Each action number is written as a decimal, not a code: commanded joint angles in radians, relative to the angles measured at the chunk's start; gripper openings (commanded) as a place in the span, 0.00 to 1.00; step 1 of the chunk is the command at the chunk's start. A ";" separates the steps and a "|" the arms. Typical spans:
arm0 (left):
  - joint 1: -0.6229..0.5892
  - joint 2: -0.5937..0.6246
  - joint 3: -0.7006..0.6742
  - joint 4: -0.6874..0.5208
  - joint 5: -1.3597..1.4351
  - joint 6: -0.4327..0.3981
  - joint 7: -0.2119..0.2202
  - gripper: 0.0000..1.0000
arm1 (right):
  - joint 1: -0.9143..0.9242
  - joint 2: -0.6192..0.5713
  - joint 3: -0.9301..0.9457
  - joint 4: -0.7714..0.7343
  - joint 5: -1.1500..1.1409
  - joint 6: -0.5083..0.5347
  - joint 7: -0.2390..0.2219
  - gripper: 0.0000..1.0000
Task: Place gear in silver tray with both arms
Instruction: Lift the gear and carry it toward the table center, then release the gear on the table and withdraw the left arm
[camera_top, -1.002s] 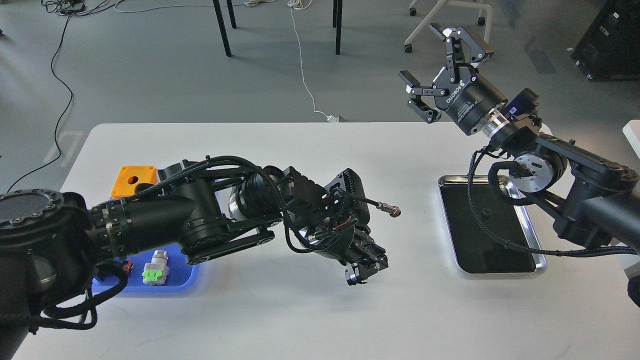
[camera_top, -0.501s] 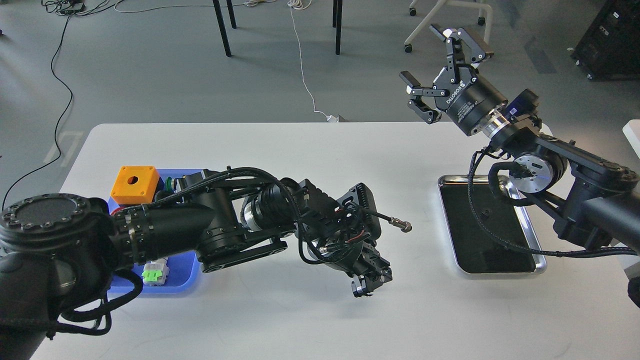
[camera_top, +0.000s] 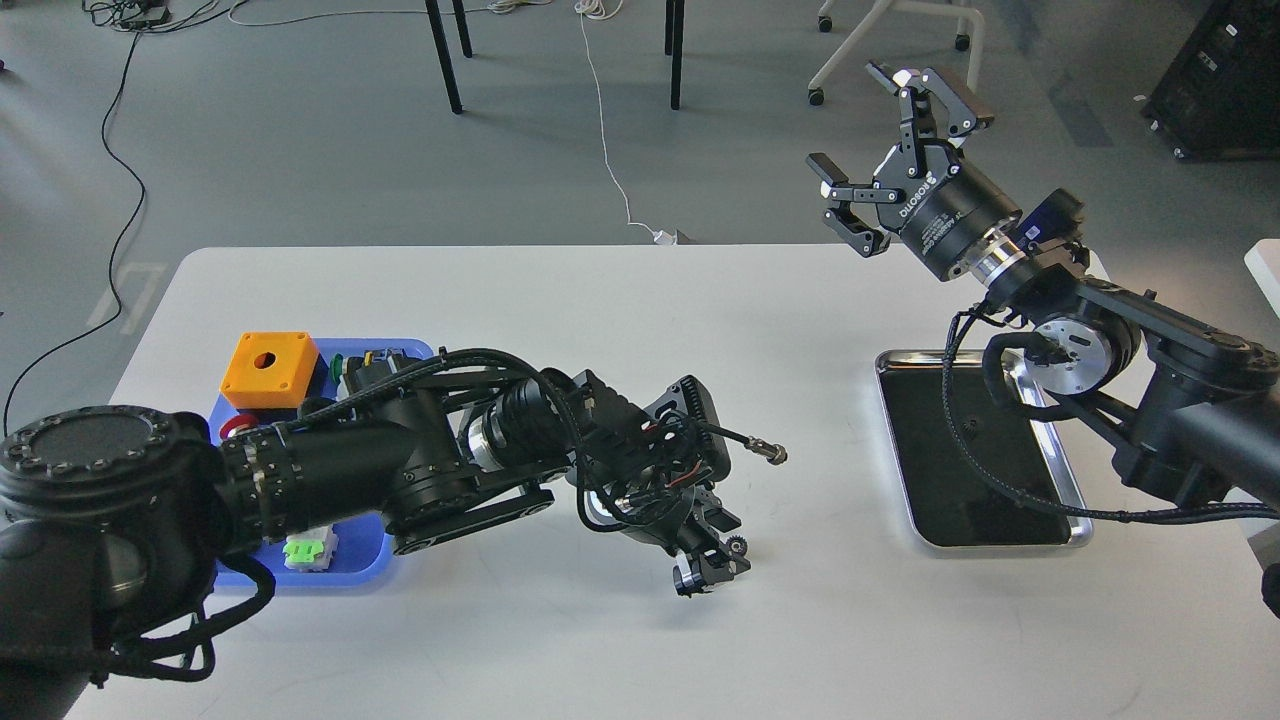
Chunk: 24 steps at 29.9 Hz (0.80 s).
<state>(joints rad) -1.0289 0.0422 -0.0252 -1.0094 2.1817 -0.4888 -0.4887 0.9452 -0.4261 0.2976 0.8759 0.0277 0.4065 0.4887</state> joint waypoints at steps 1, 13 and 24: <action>0.001 0.022 -0.013 -0.003 0.000 0.000 0.000 0.80 | -0.002 -0.002 0.000 0.000 0.000 0.002 0.000 0.96; 0.108 0.336 -0.324 -0.063 -0.791 0.105 0.000 0.99 | -0.017 -0.111 -0.061 0.060 -0.069 0.055 0.000 0.97; 0.389 0.438 -0.631 -0.084 -1.430 0.366 0.000 0.99 | 0.098 -0.194 -0.287 0.170 -0.874 0.055 0.000 0.97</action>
<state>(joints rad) -0.7213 0.4724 -0.5190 -1.0851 0.7778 -0.1204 -0.4885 0.9710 -0.5901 0.0867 1.0273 -0.6343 0.4631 0.4887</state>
